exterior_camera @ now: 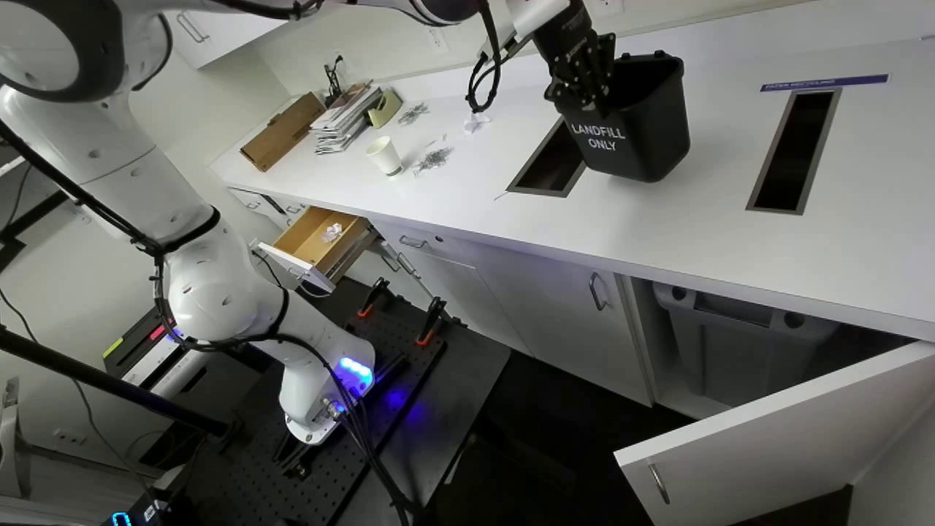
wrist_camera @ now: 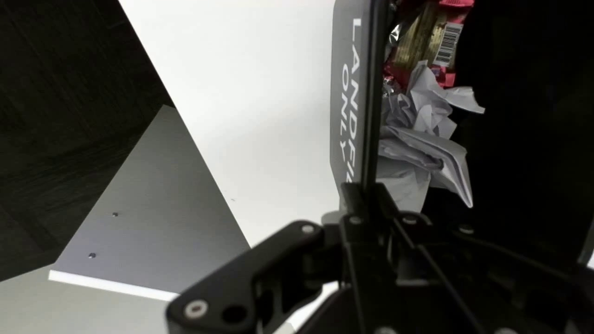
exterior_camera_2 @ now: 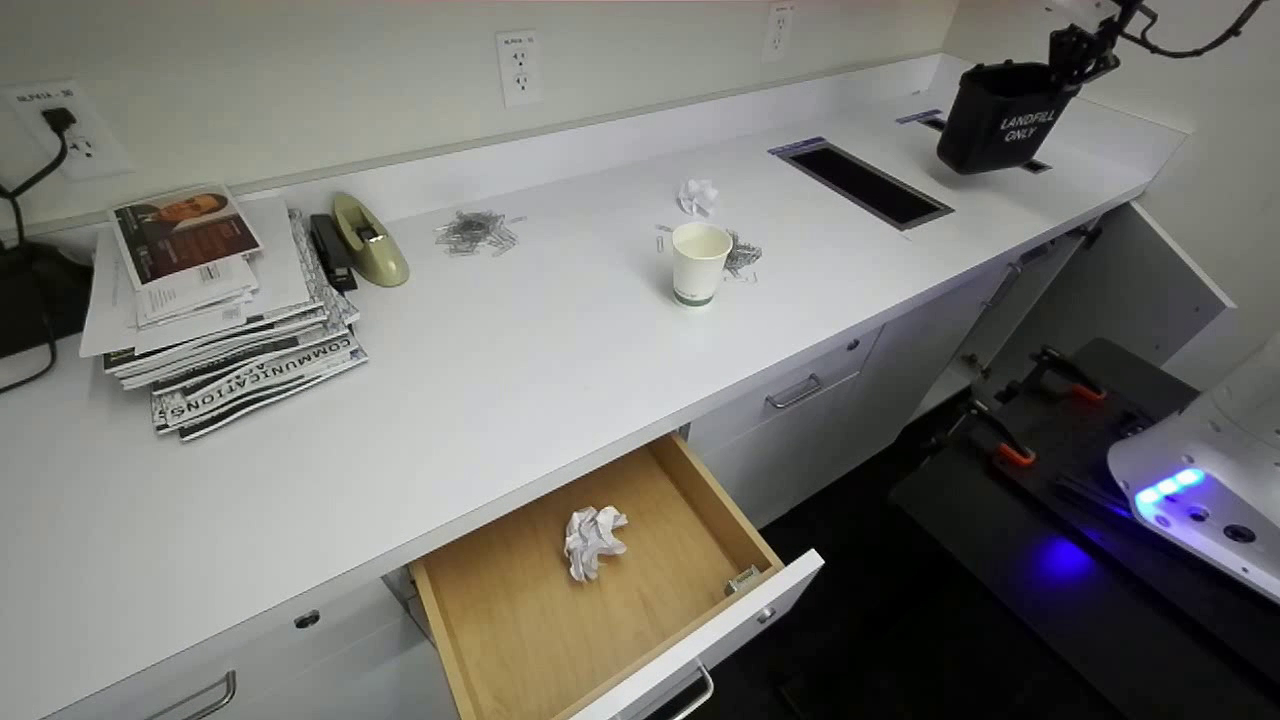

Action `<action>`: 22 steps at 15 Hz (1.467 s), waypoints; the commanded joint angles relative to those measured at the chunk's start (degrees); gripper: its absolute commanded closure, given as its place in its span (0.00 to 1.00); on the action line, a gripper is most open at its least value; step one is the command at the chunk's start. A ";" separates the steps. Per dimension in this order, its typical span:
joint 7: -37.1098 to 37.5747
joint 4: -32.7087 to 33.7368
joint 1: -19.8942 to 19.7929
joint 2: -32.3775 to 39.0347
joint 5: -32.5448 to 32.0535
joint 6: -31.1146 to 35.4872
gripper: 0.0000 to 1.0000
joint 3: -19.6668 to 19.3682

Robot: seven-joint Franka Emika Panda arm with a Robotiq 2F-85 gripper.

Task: Move the landfill bin to the right

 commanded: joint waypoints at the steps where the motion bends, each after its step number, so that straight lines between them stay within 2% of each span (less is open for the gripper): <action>1: 0.85 0.76 1.89 1.69 1.01 2.49 0.98 -1.40; 7: 0.48 0.03 2.15 3.53 4.57 5.08 0.98 -1.48; 12: 0.47 -0.10 2.27 4.21 6.32 4.77 0.98 -1.69; 13: 0.53 -0.08 2.29 4.25 6.37 4.52 0.66 -1.74; 14: 0.58 -0.10 2.34 4.24 6.34 4.35 0.65 -1.80; 18: 0.20 -1.24 2.65 2.57 6.02 4.58 0.37 -1.98; 22: -2.45 -4.47 3.18 -3.18 5.31 4.51 0.06 -2.08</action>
